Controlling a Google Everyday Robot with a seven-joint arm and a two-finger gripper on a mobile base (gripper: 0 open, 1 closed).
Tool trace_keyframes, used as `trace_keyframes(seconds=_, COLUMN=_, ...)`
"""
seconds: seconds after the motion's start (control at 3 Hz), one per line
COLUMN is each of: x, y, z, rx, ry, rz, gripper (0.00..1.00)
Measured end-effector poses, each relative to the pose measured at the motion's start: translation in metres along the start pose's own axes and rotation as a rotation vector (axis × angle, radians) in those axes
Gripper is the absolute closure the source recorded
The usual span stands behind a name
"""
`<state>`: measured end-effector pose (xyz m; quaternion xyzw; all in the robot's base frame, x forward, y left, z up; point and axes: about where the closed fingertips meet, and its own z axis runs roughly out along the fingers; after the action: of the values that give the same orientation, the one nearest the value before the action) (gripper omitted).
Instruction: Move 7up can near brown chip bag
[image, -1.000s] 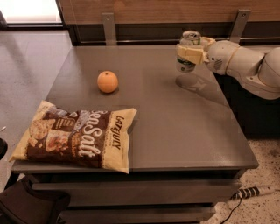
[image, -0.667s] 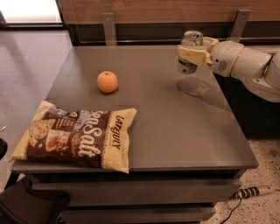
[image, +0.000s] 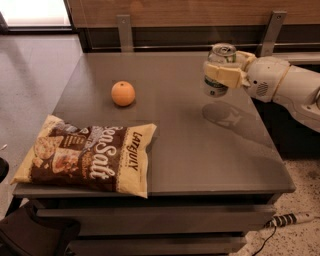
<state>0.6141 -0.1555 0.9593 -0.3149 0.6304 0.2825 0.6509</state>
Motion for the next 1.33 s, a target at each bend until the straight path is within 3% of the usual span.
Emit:
trace_keyframes(seconds=0.67, x=0.005, y=0.061, z=-0.020, rx=-0.044, ry=0.001, rz=0.020, gripper=1.00)
trace_keyframes(seconds=1.0, x=0.010, y=0.094, z=-0.018, rx=-0.105, ry=-0.016, rz=0.035, gripper=1.00)
trace_keyframes(seconds=1.33, x=0.013, y=0.112, z=-0.017, rx=-0.149, ry=-0.034, rz=0.056, gripper=1.00)
